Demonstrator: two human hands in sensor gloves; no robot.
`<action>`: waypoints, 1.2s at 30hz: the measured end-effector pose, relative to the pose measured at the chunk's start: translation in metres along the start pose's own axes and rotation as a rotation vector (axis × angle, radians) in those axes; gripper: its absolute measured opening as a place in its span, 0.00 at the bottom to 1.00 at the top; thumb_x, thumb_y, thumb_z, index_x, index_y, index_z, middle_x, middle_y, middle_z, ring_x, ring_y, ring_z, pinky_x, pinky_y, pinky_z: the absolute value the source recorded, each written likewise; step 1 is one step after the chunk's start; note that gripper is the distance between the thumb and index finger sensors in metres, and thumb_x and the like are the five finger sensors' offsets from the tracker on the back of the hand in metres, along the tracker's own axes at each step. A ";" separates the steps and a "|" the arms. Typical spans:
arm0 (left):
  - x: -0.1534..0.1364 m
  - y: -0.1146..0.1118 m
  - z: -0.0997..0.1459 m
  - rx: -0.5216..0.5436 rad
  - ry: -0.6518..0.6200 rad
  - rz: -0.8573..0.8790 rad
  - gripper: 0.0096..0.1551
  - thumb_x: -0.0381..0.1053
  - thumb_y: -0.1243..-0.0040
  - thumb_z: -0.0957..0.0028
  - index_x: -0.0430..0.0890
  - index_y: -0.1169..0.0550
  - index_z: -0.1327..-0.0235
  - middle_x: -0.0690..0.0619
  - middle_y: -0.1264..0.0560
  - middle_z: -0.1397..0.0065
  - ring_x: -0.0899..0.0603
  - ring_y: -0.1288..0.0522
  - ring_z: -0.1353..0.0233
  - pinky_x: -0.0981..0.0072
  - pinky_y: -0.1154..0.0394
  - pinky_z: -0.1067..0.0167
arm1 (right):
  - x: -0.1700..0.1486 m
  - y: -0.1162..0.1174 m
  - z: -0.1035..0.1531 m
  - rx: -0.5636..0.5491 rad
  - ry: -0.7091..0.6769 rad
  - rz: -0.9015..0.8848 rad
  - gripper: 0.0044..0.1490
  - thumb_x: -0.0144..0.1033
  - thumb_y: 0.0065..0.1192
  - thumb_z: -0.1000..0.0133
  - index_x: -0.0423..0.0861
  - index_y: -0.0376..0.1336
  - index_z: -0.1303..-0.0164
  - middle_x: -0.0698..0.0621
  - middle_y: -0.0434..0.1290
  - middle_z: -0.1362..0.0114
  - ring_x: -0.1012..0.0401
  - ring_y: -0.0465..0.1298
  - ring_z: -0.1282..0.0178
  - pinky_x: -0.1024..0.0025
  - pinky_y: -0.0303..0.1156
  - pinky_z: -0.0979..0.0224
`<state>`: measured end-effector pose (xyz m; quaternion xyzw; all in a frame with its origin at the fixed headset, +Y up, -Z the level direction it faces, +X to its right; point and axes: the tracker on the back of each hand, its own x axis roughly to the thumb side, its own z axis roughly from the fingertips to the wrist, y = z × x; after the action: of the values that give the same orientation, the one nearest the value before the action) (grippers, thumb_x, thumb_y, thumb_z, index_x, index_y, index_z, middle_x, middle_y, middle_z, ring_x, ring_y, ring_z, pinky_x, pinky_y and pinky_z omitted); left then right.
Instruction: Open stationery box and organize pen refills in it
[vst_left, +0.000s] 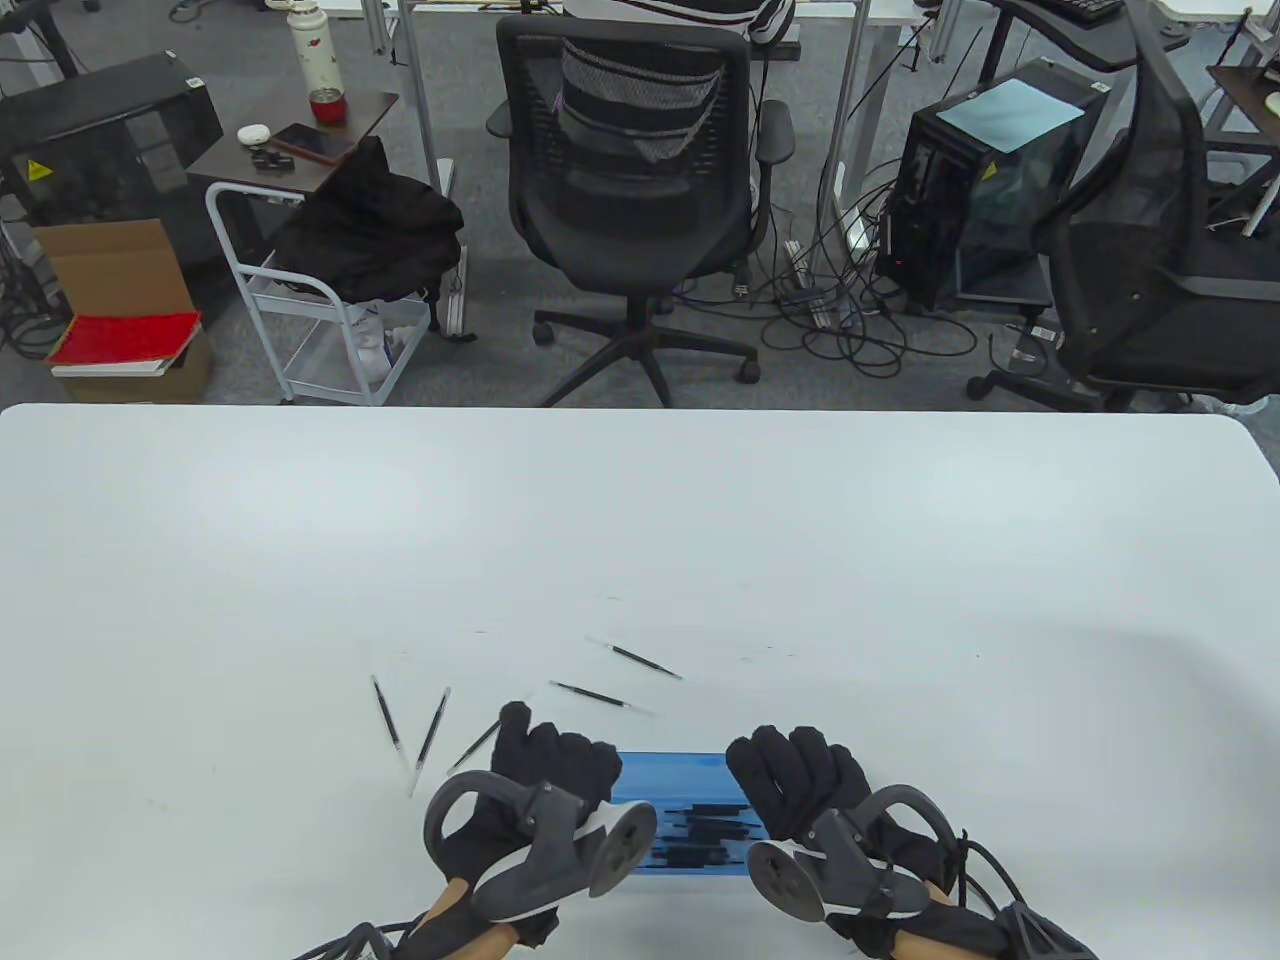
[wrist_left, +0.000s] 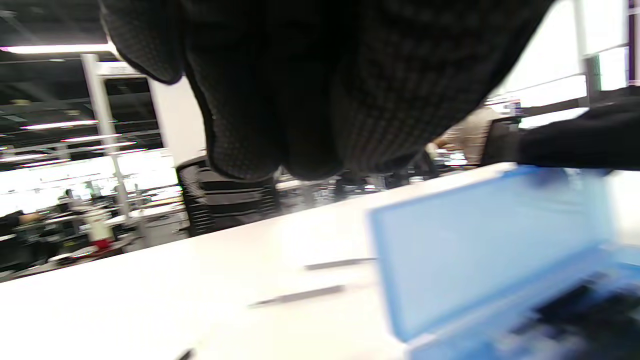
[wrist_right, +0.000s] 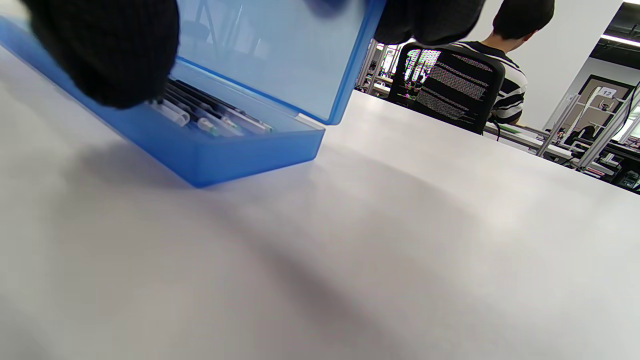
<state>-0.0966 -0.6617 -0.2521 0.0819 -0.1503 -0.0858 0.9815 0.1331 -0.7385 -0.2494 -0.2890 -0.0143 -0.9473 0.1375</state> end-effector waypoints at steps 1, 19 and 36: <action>-0.009 -0.002 -0.003 -0.018 0.039 0.011 0.24 0.48 0.26 0.49 0.49 0.17 0.39 0.54 0.15 0.38 0.43 0.14 0.36 0.33 0.34 0.24 | 0.000 0.000 0.000 0.000 0.000 0.000 0.75 0.58 0.67 0.53 0.41 0.27 0.15 0.32 0.40 0.09 0.30 0.53 0.15 0.36 0.58 0.18; -0.073 -0.086 -0.045 -0.333 0.304 -0.026 0.25 0.48 0.26 0.48 0.49 0.18 0.36 0.54 0.16 0.35 0.42 0.16 0.34 0.34 0.35 0.23 | 0.000 0.000 0.000 0.000 -0.001 -0.001 0.75 0.58 0.67 0.52 0.41 0.27 0.15 0.32 0.40 0.09 0.30 0.53 0.15 0.36 0.58 0.18; -0.073 -0.109 -0.053 -0.385 0.322 -0.077 0.25 0.47 0.25 0.48 0.49 0.18 0.37 0.55 0.16 0.35 0.43 0.16 0.34 0.34 0.36 0.22 | 0.000 0.000 0.000 0.002 -0.002 -0.002 0.75 0.58 0.67 0.52 0.41 0.27 0.15 0.32 0.40 0.09 0.30 0.53 0.15 0.36 0.58 0.18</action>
<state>-0.1650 -0.7466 -0.3425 -0.0885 0.0301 -0.1360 0.9863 0.1330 -0.7383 -0.2494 -0.2900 -0.0158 -0.9471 0.1368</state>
